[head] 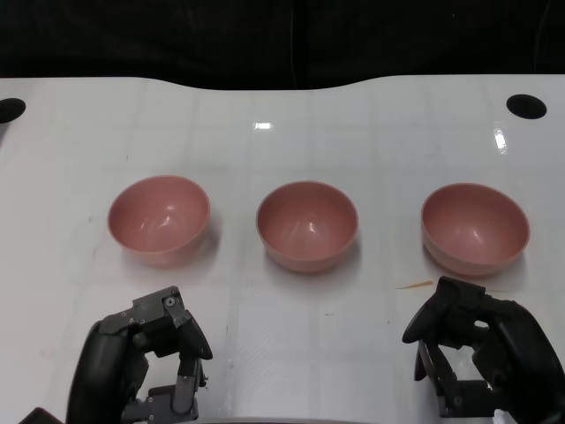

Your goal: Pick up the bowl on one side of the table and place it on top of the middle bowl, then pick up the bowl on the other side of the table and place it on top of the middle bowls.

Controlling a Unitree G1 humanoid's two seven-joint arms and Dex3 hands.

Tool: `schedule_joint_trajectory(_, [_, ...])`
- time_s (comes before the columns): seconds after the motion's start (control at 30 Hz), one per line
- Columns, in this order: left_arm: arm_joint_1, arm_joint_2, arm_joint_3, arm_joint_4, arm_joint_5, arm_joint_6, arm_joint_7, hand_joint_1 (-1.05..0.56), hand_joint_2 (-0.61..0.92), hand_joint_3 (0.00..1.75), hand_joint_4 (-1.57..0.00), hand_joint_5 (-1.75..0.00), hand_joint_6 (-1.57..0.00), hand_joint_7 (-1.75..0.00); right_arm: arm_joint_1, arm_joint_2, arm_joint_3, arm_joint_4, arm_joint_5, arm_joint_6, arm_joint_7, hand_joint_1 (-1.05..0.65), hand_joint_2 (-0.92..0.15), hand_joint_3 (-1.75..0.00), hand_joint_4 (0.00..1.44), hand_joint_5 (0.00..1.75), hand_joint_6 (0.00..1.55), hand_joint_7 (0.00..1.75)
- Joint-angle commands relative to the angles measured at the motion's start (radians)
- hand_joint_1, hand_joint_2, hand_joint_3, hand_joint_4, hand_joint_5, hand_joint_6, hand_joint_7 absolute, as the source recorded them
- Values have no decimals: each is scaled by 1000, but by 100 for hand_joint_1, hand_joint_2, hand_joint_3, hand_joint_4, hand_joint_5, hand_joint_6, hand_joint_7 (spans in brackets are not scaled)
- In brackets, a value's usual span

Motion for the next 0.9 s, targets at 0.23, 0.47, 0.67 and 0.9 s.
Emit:
schedule_joint_trajectory(0.23, [-1,14,5,-4,-63,17,-53,-12,36,140,-90,-169,-88,-145,0,-14,-3,-9,-9,-9,-8,-15,-35,-136,79,158,82,129])
schedule_joint_trajectory(0.47, [0,13,6,-7,-55,30,-48,-13,38,135,-90,-166,-89,-143,-4,-15,-7,-3,-17,-17,-9,-16,-36,-135,78,155,80,132])
schedule_joint_trajectory(0.67, [1,13,10,-17,-76,60,-56,-14,39,134,-90,-160,-88,-139,-8,-12,-6,2,-13,-27,-4,-17,-41,-127,80,149,83,121])
schedule_joint_trajectory(0.9, [-7,6,17,-2,-128,60,-94,-17,38,126,-87,-153,-85,-131,-7,-27,-7,-10,22,-1,34,-20,-53,-96,79,134,86,97])
